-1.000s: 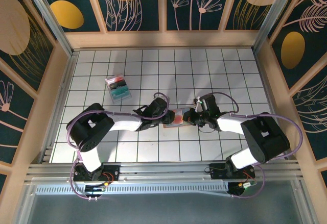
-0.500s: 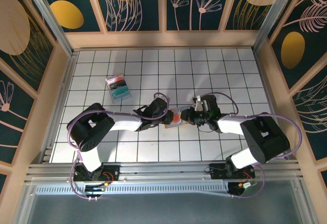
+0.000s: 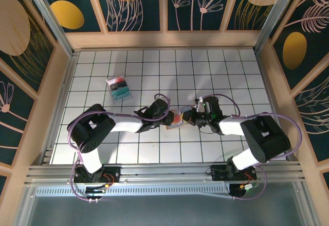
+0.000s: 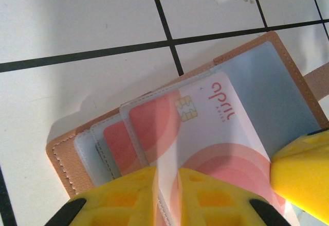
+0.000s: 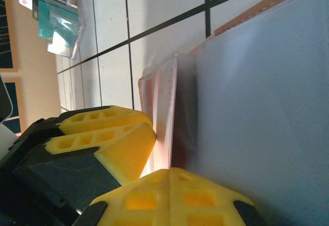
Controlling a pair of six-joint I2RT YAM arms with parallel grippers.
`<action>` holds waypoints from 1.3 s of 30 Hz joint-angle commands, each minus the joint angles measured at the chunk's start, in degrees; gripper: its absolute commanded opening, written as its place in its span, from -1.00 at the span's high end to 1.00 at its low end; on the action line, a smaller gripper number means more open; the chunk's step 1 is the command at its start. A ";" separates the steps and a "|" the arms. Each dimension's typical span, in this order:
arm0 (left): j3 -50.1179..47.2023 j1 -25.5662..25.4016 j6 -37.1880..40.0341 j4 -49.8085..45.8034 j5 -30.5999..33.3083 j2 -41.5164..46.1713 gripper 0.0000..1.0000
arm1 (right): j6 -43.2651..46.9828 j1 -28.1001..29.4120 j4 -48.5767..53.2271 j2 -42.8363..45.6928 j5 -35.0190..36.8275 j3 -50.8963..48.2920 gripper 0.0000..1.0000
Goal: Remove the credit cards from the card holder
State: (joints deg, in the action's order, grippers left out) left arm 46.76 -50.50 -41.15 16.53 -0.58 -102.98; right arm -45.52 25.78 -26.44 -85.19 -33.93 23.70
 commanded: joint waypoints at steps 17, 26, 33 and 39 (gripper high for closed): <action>2.35 -0.26 3.32 -6.12 -1.45 -3.27 0.70 | 1.39 0.19 -0.79 5.06 0.62 -0.12 0.89; 3.60 -0.21 3.68 -7.83 -1.70 -4.69 0.78 | 2.29 1.67 -0.06 1.91 1.30 2.19 0.48; 2.60 -0.25 3.04 -7.92 -0.58 -3.51 0.77 | 4.35 1.69 6.69 2.63 6.42 4.12 1.00; 2.13 -0.28 3.91 -8.77 2.31 -0.23 0.59 | 8.11 1.04 15.30 7.81 13.06 4.64 1.00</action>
State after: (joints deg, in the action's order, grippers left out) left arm 50.17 -50.59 -38.13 13.30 0.56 -104.53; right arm -40.69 27.00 -15.99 -80.49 -25.98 26.35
